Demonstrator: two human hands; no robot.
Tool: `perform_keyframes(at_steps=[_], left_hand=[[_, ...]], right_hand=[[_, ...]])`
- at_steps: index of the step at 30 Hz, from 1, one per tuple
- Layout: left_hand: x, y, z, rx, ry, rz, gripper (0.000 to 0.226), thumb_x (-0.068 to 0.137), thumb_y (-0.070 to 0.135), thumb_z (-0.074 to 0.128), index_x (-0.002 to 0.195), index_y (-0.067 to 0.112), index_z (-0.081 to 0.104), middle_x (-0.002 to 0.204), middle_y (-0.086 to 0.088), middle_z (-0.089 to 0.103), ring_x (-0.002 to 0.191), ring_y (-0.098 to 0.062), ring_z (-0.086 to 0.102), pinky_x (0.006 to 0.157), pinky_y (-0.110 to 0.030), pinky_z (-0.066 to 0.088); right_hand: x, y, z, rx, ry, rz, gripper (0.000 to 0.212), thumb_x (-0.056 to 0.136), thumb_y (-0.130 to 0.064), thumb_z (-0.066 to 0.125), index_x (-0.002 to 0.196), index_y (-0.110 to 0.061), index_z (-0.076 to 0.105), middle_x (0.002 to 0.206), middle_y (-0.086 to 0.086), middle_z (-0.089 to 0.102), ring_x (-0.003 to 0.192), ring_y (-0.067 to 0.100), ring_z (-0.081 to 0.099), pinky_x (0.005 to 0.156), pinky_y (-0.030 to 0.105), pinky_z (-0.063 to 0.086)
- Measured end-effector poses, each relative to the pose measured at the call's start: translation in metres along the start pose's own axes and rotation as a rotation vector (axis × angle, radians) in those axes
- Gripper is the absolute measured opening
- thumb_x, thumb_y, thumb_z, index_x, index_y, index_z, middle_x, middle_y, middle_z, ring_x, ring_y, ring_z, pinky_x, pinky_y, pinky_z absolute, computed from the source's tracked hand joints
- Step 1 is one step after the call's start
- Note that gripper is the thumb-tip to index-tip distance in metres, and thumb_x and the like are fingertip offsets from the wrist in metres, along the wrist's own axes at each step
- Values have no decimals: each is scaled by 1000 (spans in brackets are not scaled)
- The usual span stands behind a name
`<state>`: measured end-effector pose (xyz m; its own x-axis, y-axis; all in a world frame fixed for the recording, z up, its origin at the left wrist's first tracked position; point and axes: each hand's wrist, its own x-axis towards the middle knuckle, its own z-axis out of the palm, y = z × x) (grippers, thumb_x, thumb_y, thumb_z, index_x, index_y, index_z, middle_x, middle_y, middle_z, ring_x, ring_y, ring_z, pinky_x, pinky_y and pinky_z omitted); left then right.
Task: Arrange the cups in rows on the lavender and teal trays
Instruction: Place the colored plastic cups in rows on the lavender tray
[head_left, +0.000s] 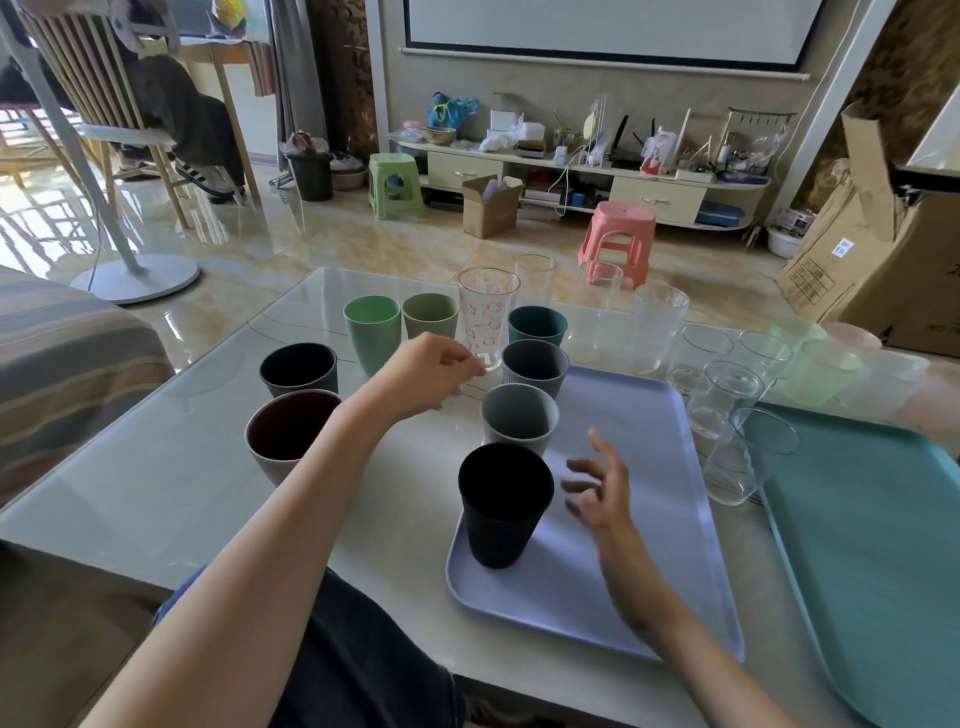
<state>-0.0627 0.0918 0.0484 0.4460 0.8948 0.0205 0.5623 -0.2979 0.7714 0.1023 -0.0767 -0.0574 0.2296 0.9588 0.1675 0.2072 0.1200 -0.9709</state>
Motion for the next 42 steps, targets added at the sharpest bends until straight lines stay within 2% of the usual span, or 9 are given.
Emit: perform_keyframes(at_steps=[7,12,16,21,25,31,35,38,42], left_hand=[[1,-23,-39,512,511,-133,24,89,21,45,98,20,68,100,-10,66,92,-33,58,71,-36,49],[-4,-54,-59,643,163,-409,50,85,46,56,128,21,50,134,-14,47,128,-34,37,100,-43,39],[-6,-52,-55,714,50,-475,57,86,49,56,134,22,41,139,-11,41,130,-34,31,98,-46,34],[-1,-61,-58,700,40,-442,48,89,45,52,131,23,42,132,-3,49,125,-28,43,84,-43,34],[4,-74,-61,637,1,-454,38,90,38,53,125,23,50,128,1,52,120,-26,48,90,-44,35],[7,-76,-58,632,49,-335,34,91,18,51,124,18,52,124,-7,56,113,-31,54,86,-39,45],[8,-73,-54,620,149,-267,48,88,4,44,132,22,36,98,-9,56,85,-33,56,65,-35,41],[11,-72,-49,663,96,-260,64,89,10,50,143,37,25,110,-11,59,97,-32,59,68,-35,42],[13,-71,-42,704,41,-288,39,89,23,56,128,28,54,116,-8,61,102,-31,61,81,-38,50]], right_hand=[[84,-65,-6,-216,140,-304,40,86,-54,37,120,-34,44,114,0,52,99,-2,51,82,6,39],[175,-108,38,-611,-67,-583,25,94,-30,46,111,-13,54,92,6,63,85,17,60,78,34,54],[230,-107,84,-1142,-436,-348,44,93,-29,52,134,-27,35,114,8,60,100,25,59,72,36,50],[266,-84,125,-1555,-478,-231,62,95,-19,47,146,-39,16,125,10,55,94,26,54,66,34,44],[277,-70,137,-1589,-429,-212,59,96,-8,37,144,-41,25,138,13,48,126,34,41,97,42,38],[265,-72,136,-1433,-467,-368,42,91,-5,40,119,-33,54,117,3,61,104,25,56,70,31,39],[249,-73,130,-1330,-564,-313,33,92,-14,46,112,-36,62,117,-5,62,106,22,56,72,30,40],[233,-75,122,-1216,-602,-306,27,91,-19,50,110,-31,64,116,-5,63,106,21,56,73,30,41],[218,-71,113,-1079,-575,-304,24,88,-16,52,101,-26,70,107,-2,69,99,22,60,78,33,49]])
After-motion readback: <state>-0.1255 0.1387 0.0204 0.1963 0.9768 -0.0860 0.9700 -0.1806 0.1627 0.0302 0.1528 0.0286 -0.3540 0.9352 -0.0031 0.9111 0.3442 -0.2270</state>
